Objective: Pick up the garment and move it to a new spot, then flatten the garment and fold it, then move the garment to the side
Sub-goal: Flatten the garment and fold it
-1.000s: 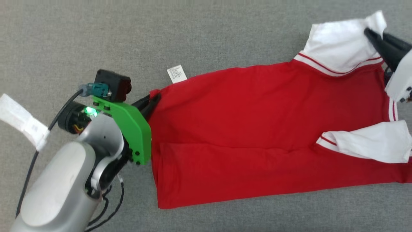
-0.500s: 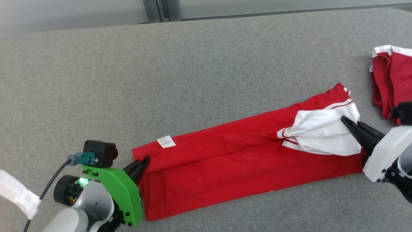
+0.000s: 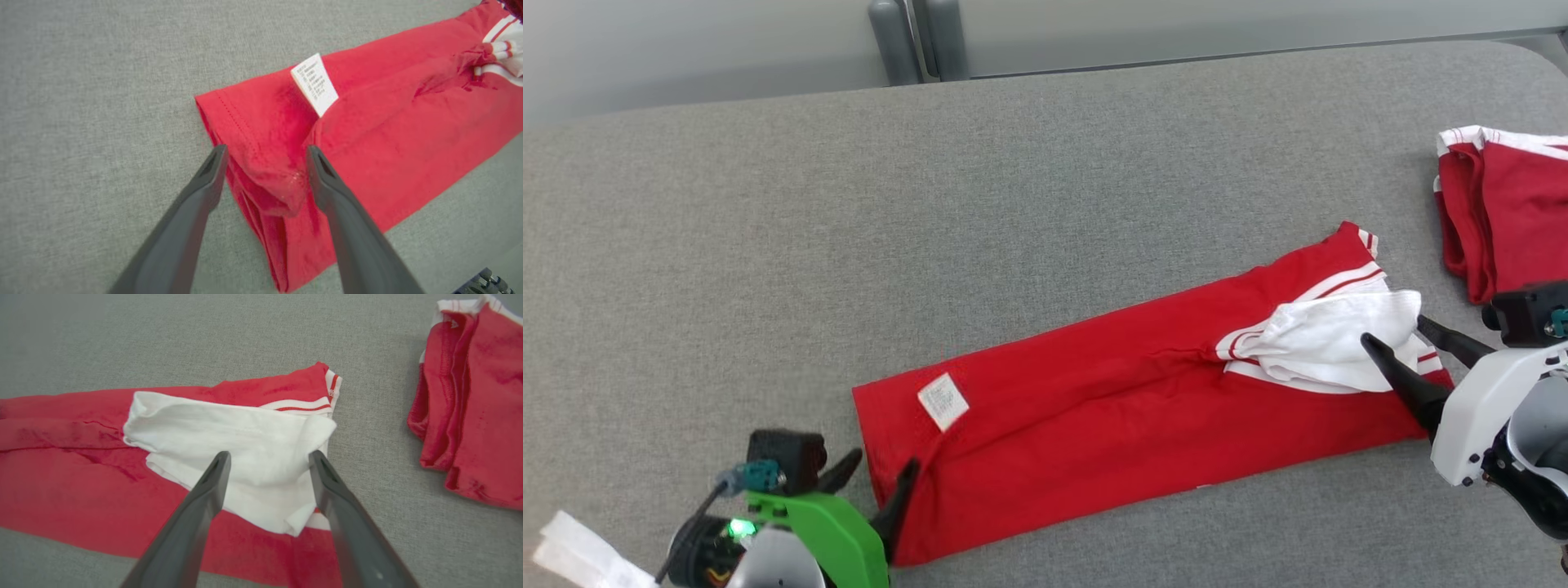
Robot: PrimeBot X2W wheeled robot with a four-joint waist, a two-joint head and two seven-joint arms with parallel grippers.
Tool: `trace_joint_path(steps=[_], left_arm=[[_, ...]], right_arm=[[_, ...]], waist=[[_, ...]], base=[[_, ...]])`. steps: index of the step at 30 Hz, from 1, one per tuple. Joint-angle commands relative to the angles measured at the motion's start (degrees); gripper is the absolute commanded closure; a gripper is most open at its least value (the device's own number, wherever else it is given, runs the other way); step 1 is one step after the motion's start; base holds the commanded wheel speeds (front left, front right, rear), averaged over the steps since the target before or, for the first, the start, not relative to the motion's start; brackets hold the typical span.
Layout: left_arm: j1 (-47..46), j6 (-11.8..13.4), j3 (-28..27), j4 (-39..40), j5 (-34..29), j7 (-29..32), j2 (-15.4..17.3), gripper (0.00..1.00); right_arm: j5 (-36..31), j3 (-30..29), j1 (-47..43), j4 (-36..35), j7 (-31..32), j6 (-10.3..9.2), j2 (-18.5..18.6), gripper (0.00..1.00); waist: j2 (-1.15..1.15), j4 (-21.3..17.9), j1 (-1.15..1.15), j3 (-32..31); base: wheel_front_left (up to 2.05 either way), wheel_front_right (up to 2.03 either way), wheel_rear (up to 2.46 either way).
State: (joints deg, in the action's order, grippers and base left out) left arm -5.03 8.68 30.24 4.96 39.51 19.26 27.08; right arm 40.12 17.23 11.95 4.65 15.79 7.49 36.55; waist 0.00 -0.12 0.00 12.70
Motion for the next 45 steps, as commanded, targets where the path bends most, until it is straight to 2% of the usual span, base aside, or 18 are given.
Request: trace_joint_path(steps=[1, 4, 7, 11, 16, 20, 24, 30, 33, 34, 35, 36, 39, 45], left_arm=[[2.41, 0.86, 0.43, -0.77, -0.45, -0.21, 0.53, 0.0], [4.57, 4.08, -1.75, -1.78, -1.87, -4.03, 0.56, 0.0], [6.91, 8.41, -5.17, -2.37, -3.98, -12.91, -1.41, 0.0], [7.7, 10.45, -6.85, -3.46, -6.28, -22.18, -4.05, 0.0], [5.1, 9.86, -6.19, -5.85, -7.6, -29.83, -8.19, 0.0], [3.62, 9.15, -5.19, -8.5, -8.76, -32.3, -10.69, 0.0], [3.34, 7.92, -4.85, -10.7, -9.13, -33.49, -11.95, 0.0], [2.9, 6.77, -5.95, -12.54, -9.81, -34.26, -13.2, 0.0], [2.76, 5.92, -6.43, -12.92, -10.0, -34.47, -13.98, 0.0], [2.86, 5.64, -6.62, -13.15, -10.05, -34.51, -14.29, 0.0], [2.97, 5.38, -6.72, -13.33, -10.25, -34.48, -14.49, 0.0], [3.14, 5.0, -7.14, -13.16, -10.38, -34.46, -14.85, 0.0], [3.96, 4.32, -8.58, -12.67, -11.57, -34.48, -15.83, 0.0], [6.6, 2.25, -10.64, -13.68, -14.33, -34.48, -17.97, 0.0]], right_arm=[[0.18, -0.4, -0.57, -0.04, 0.19, 0.0, 0.3, 0.0], [0.28, -2.69, -1.9, -0.51, 0.51, 0.0, 0.97, 0.0], [-0.15, -6.66, -3.2, -0.89, 1.73, 0.0, 0.84, 0.0], [-1.47, -12.11, -3.83, -1.74, 4.66, 0.0, 0.35, 0.0], [-4.15, -14.98, -1.24, -1.86, 9.08, 0.01, -3.16, 0.0], [-6.66, -14.55, -0.43, 1.14, 13.64, 0.0, -4.99, 0.0], [-9.56, -14.71, -1.95, 3.46, 16.73, 0.0, -5.01, 0.0], [-8.4, -13.77, -1.72, 5.73, 19.67, 0.01, -5.91, 0.0], [-5.54, -11.71, -1.51, 6.39, 21.46, 0.04, -6.75, 0.0], [-3.84, -10.53, -1.33, 6.35, 22.07, 0.18, -6.92, 0.21], [-2.23, -9.72, -1.11, 6.3, 22.04, 0.19, -7.09, 0.65], [-0.92, -9.07, -0.88, 6.38, 21.76, 0.19, -6.51, 1.0], [3.04, -10.02, 0.87, 6.3, 19.08, 0.06, -4.81, 1.0], [8.24, -18.23, 1.32, 9.28, 17.73, -0.01, 0.61, 1.0]], waist=[[0.0, 0.11, 0.0, -0.08], [0.0, 0.52, 0.0, -0.27], [0.0, 0.97, 0.0, -0.08], [0.0, 2.25, 0.0, 1.15], [0.0, 4.08, 0.0, 3.24], [0.0, 5.7, 0.0, 4.19], [0.0, 6.76, 0.0, 4.35], [0.0, 7.8, 0.0, 4.38], [0.0, 8.41, 0.0, 4.14], [0.0, 8.58, 0.0, 4.01], [0.0, 8.72, 0.0, 3.81], [0.0, 8.88, 0.0, 3.55], [0.0, 9.04, 0.0, 2.79], [0.0, 9.52, 0.0, -0.31]], base=[[0.0, 0.0, 0.0], [0.0, 0.0, 0.0], [0.0, 0.0, 0.0], [0.0, 0.0, 0.0], [0.0, 0.0, 0.0], [0.0, 0.0, 0.0], [0.0, 0.0, 0.0], [0.0, 0.0, 0.0], [0.0, 0.0, 0.0], [0.0, 0.0, 0.0], [0.0, 0.0, 0.0], [0.0, 0.0, 0.0], [0.0, 0.0, 0.0], [0.0, 0.0, 0.0]])
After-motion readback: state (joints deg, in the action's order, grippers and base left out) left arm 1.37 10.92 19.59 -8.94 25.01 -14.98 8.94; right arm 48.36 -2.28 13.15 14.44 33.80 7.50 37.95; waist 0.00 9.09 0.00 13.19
